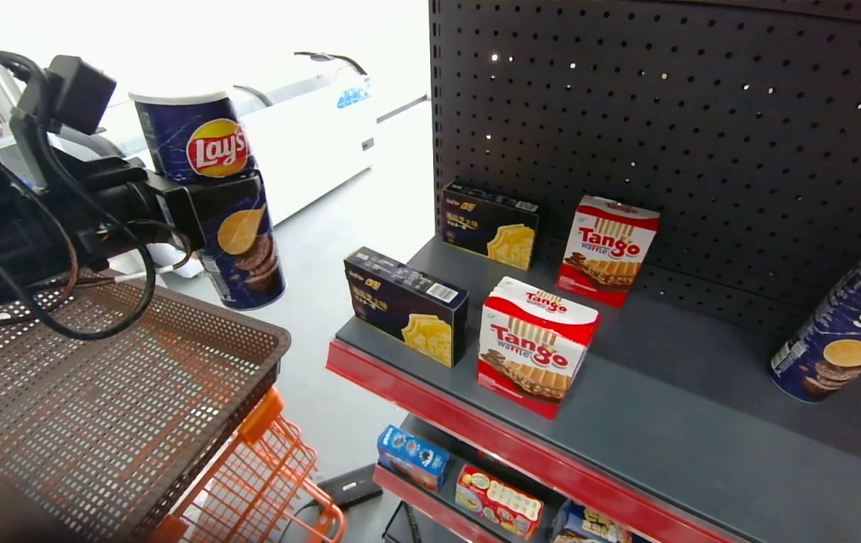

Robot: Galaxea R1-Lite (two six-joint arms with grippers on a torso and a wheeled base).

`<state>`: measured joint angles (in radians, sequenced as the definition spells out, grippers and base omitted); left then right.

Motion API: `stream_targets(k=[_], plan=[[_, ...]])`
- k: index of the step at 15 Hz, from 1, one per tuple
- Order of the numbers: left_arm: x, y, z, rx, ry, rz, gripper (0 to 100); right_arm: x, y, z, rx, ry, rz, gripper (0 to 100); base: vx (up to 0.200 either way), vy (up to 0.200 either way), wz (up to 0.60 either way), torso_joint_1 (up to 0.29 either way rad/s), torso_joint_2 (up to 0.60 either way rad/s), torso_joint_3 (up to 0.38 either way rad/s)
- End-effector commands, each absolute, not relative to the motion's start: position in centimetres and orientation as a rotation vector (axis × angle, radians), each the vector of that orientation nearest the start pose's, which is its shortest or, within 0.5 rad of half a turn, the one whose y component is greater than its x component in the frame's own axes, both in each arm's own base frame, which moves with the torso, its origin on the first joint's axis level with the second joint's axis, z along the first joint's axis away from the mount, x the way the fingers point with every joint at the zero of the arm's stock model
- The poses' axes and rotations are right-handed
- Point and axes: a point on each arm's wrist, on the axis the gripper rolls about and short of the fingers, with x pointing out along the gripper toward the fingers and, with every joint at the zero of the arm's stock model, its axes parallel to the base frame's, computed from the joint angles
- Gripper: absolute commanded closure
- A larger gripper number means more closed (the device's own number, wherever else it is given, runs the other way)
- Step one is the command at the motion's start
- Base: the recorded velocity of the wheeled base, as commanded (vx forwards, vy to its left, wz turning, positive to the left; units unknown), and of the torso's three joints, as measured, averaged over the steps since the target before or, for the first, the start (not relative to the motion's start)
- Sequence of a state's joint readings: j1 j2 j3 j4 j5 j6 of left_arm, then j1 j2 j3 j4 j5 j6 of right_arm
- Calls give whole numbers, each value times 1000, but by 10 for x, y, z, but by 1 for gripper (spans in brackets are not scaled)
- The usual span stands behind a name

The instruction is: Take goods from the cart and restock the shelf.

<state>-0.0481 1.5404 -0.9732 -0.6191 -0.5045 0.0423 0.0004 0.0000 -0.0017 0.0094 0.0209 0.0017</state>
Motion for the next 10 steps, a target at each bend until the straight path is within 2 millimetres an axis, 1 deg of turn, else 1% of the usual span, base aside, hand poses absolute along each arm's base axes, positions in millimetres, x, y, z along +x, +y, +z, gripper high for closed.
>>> stream_targets(k=[1,4,5,6,10], plan=[[252,-24,289,58,-107,-584,100,-23,0,75,2,8,23,0,0,0,0,0,0,0],[251,-29,289,57,-109,-614,100,-23,0,75,2,9,23,0,0,0,0,0,0,0],[251,-37,285,53,-99,-647,100,-23,0,75,2,8,23,0,0,0,0,0,0,0],[250,-40,284,51,-93,-658,100,-23,0,75,2,8,23,0,0,0,0,0,0,0],[246,-44,278,43,-69,-711,100,-23,0,75,2,8,23,0,0,0,0,0,0,0]])
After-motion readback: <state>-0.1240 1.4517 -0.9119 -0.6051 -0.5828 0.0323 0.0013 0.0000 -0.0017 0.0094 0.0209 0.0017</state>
